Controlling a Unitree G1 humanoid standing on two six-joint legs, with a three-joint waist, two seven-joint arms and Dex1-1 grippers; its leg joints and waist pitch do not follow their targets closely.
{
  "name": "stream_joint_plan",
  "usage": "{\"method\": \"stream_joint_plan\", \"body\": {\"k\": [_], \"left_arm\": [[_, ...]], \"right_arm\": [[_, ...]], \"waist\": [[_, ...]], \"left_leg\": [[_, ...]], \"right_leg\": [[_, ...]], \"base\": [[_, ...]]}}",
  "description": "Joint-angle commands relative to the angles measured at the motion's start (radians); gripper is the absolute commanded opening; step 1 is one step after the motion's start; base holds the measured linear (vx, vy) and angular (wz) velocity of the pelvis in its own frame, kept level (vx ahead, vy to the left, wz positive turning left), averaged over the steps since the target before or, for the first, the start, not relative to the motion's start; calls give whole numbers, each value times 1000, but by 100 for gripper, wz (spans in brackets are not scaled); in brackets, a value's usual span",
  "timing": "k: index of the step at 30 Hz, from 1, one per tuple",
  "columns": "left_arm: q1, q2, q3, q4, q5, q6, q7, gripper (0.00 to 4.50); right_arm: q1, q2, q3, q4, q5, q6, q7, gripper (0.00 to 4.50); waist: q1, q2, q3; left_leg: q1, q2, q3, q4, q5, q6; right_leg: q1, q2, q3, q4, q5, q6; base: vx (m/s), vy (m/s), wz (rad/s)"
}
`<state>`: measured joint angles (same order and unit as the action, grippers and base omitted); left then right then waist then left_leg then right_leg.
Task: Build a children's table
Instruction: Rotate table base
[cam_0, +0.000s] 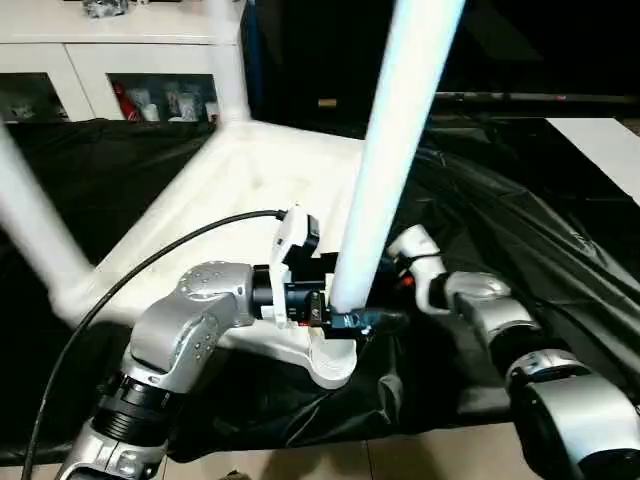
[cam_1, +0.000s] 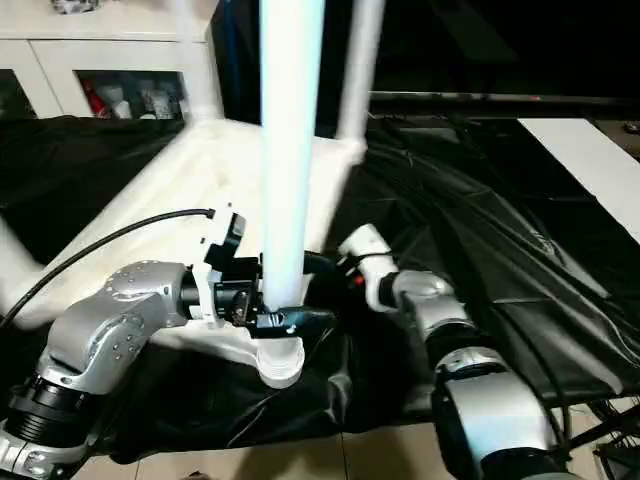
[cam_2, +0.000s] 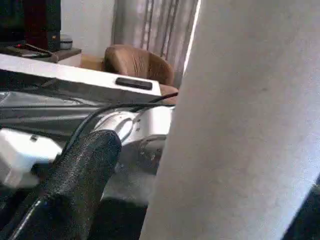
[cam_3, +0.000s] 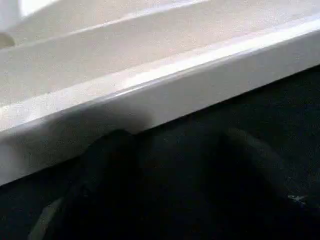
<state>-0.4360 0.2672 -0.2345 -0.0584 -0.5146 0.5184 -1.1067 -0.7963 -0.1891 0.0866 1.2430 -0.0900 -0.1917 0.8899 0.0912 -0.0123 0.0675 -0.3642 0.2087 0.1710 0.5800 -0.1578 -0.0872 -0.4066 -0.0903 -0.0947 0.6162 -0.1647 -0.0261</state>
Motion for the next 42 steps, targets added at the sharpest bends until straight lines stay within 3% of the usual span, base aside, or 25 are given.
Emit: {"method": "stream_joint_plan", "body": {"k": [1,4,7,9,11,14,16,17,18,19,20,21,24,25,26,27,31,32,33,35,37,40,41,42], "left_arm": [[-31,-32,-45,29,33,-35,17,447],[-36,-37,-43,45,48,-49,22,447],[-59,-33,-37,112,125,-102,87,447],[-72,-26,-37,154,173,-136,126,447],[-78,-18,-37,179,204,-159,149,447],[-84,32,-19,241,281,-220,198,447],[-62,65,-8,227,263,-219,153,447],[-60,67,-8,225,261,-218,147,447],[-27,97,-9,187,224,-198,77,447],[-22,101,-10,183,219,-194,67,447],[-6,125,-20,171,211,-187,29,447],[0,139,-29,171,213,-187,12,447],[9,179,-56,178,223,-184,-33,447],[9,189,-64,183,232,-190,-40,447],[2,203,-76,202,248,-192,-43,447],[-5,209,-83,218,262,-197,-42,447],[-40,253,-123,311,380,-237,-35,412],[-41,260,-126,313,390,-234,-33,407],[-42,264,-127,313,395,-231,-31,394],[-35,268,-120,297,381,-203,-25,371],[-34,269,-119,294,379,-197,-19,367],[-24,269,-104,302,380,-234,-7,325],[-18,271,-96,294,369,-234,-19,323],[-14,272,-90,288,363,-234,-29,316]], "right_arm": [[-26,54,35,2,-24,-40,-26,321],[-28,58,33,5,-26,-50,-57,321],[-28,59,16,6,-26,-72,-129,321],[-31,56,3,9,-25,-77,-161,321],[-34,51,-9,9,-19,-73,-186,321],[-42,19,-77,-12,40,-72,-199,321],[-37,-5,-99,-36,71,-78,-155,321],[-36,-7,-100,-38,73,-78,-148,321],[-18,-32,-100,-75,95,-73,-51,321],[-15,-36,-99,-80,97,-73,-37,321],[3,-58,-88,-112,104,-63,40,321],[13,-71,-80,-131,105,-56,83,321],[45,-130,-33,-184,76,-53,187,321],[52,-147,-21,-195,66,-53,208,321],[62,-171,-7,-220,57,-46,237,321],[67,-184,1,-235,53,-41,253,321],[146,-250,31,-437,78,23,346,321],[168,-257,27,-485,87,31,344,321],[185,-263,23,-520,93,38,343,321],[221,-275,8,-593,105,60,325,321],[229,-278,4,-609,108,66,318,321],[278,-274,-12,-715,146,133,301,321],[293,-272,-12,-745,150,149,293,321],[310,-272,-12,-781,154,171,286,321]], "waist": [[11,-2,-71],[9,-1,-71],[9,1,-71],[7,-2,-72],[9,0,-72],[8,0,-70],[9,-1,-71],[9,-2,-71],[11,10,-72],[9,4,-72],[14,17,-74],[14,13,-75],[25,22,-79],[27,18,-78],[32,28,-81],[32,24,-79],[39,16,-75],[40,11,-75],[45,14,-75],[42,5,-72],[40,8,-73],[39,9,-72],[40,16,-71],[38,13,-71]], "left_leg": [[4,23,0,-64,-298,28],[6,22,-2,-66,-317,19],[11,20,-2,-66,-327,16],[6,20,-5,-68,-321,15],[14,19,-3,-66,-331,14],[9,18,-5,-69,-343,13],[9,17,-5,-68,-346,17],[11,17,-4,-67,-340,18],[13,18,-5,-66,-341,19],[4,20,-4,-68,-329,24],[11,20,-2,-65,-329,24],[7,22,-1,-65,-327,34],[10,23,-1,-63,-309,37],[8,21,-1,-63,-303,40],[13,21,0,-60,-302,39],[11,20,1,-59,-306,43],[8,17,-1,-62,-316,47],[9,19,-2,-62,-316,46],[11,20,-3,-63,-314,42],[5,18,-5,-66,-312,37],[9,17,-4,-64,-319,34],[10,17,-5,-65,-321,37],[10,17,-5,-66,-323,36],[9,18,-6,-67,-328,33]], "right_leg": [[53,-55,47,-78,-344,-208],[52,-56,47,-82,-373,-189],[47,-54,49,-83,-365,-185],[54,-57,48,-82,-365,-180],[47,-55,49,-85,-370,-178],[50,-54,47,-86,-392,-163],[52,-56,46,-87,-411,-149],[49,-55,46,-87,-409,-151],[50,-56,47,-86,-402,-158],[54,-53,46,-82,-375,-167],[48,-51,46,-79,-348,-183],[52,-48,46,-77,-315,-193],[53,-45,45,-71,-243,-227],[55,-45,45,-71,-231,-229],[52,-46,46,-67,-220,-240],[52,-43,45,-69,-221,-239],[57,-43,46,-81,-307,-179],[55,-49,47,-82,-340,-167],[53,-52,48,-84,-363,-155],[55,-52,46,-86,-391,-146],[50,-55,45,-91,-427,-141],[48,-52,45,-93,-431,-133],[48,-51,46,-95,-430,-129],[48,-51,45,-95,-430,-127]], "base": [[0,0,0],[0,0,0],[0,0,0],[0,0,0],[0,0,0],[0,0,0],[0,0,0],[0,0,0],[0,0,0],[0,0,0],[0,0,0],[0,0,0],[0,0,0],[0,0,0],[0,0,0],[0,0,0],[0,0,0],[0,0,0],[0,0,0],[0,0,0],[0,0,0],[0,0,0],[0,0,0],[0,0,0]]}}
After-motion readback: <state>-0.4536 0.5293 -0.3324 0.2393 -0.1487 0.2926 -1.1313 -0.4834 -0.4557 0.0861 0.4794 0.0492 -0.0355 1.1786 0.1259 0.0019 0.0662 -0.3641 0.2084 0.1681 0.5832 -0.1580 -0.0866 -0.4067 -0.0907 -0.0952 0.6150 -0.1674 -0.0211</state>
